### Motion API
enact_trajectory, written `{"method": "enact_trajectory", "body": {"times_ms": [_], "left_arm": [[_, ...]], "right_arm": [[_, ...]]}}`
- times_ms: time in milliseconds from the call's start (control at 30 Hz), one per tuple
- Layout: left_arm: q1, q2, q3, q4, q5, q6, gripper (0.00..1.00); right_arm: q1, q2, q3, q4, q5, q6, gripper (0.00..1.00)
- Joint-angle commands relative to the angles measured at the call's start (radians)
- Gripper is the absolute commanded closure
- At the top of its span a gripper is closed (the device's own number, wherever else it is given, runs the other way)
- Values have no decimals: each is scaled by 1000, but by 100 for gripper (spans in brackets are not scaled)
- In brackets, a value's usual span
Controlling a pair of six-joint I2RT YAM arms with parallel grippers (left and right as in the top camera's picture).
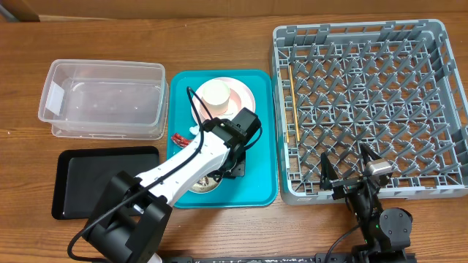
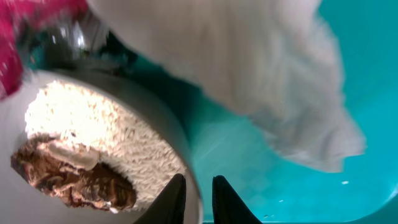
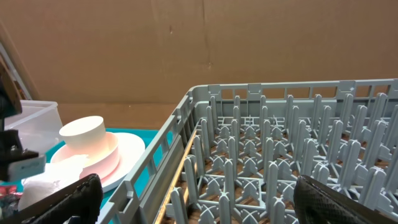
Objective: Sort waste into correct bins and load items into the dishwasher
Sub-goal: 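Grasp the rim of the grey rice bowl with the left gripper, then lift the bowl and carry it left over the black tray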
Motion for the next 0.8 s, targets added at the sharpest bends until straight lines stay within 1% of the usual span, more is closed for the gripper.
{"method": "enact_trajectory", "body": {"times_ms": [0, 100, 167, 233, 300, 400, 567, 767], "left_arm": [[-1, -11, -19, 1, -3, 13, 82], [-1, -11, -20, 1, -3, 13, 79], [-2, -11, -23, 3, -2, 12, 80], [-2, -11, -27, 8, 2, 10, 86], [-2, -11, -30, 15, 5, 9, 90], [-2, -11, -31, 16, 5, 9, 90], [-2, -11, -31, 24, 1, 10, 87], [-2, -11, -31, 33, 2, 10, 91]], "right_arm": [[-1, -8, -10, 5, 9, 5, 0], [-1, -8, -10, 5, 9, 5, 0], [-1, -8, -10, 5, 9, 5, 0], [-1, -8, -10, 5, 9, 5, 0], [-1, -8, -10, 5, 9, 5, 0], [-1, -8, -10, 5, 9, 5, 0], [-1, -8, -10, 5, 9, 5, 0], [-1, -8, -10, 5, 9, 5, 0]]}}
